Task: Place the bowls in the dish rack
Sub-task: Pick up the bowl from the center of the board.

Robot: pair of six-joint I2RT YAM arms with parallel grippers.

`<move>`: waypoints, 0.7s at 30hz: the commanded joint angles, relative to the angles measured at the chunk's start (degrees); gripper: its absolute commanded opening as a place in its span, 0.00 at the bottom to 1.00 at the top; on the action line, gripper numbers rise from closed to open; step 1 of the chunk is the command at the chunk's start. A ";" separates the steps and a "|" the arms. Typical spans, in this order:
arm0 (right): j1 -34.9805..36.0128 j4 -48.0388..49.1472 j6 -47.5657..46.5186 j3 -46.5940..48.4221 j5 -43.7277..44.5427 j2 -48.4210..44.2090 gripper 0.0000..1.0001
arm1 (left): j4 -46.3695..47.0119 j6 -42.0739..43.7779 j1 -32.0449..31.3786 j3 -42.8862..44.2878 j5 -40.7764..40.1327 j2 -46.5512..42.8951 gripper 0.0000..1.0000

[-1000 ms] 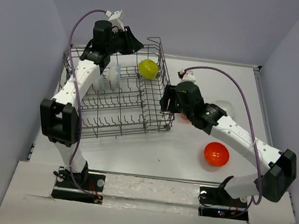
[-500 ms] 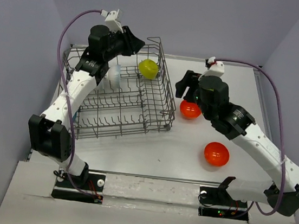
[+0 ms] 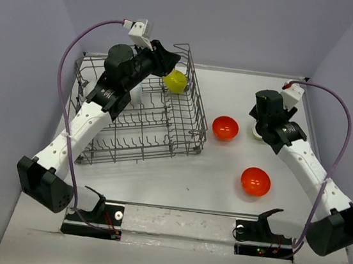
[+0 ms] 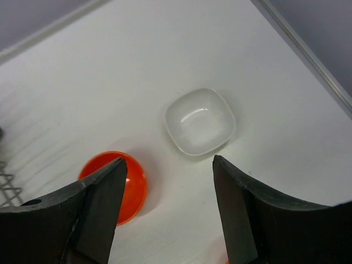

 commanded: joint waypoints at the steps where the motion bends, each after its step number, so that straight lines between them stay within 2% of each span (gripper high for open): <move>1: -7.83 0.78 4.47 -3.28 -8.22 3.59 0.70 | 3.49 3.32 -0.62 0.68 -2.80 -4.91 0.37; 4: -11.35 2.72 5.87 -5.92 -12.11 4.83 0.70 | 3.48 3.32 -0.80 -0.29 -2.88 -6.58 0.38; 12: -18.20 5.71 7.19 -12.34 -15.72 6.06 0.72 | 4.27 3.50 -1.77 -1.87 -2.36 -8.52 0.40; 17: -24.53 10.89 8.16 -17.96 -20.55 6.68 0.71 | 4.89 3.59 -1.77 -2.93 -2.01 -8.87 0.40; 21: -26.47 13.17 9.21 -17.80 -22.75 9.75 0.70 | 5.50 3.59 -2.03 -3.54 -1.13 -8.08 0.40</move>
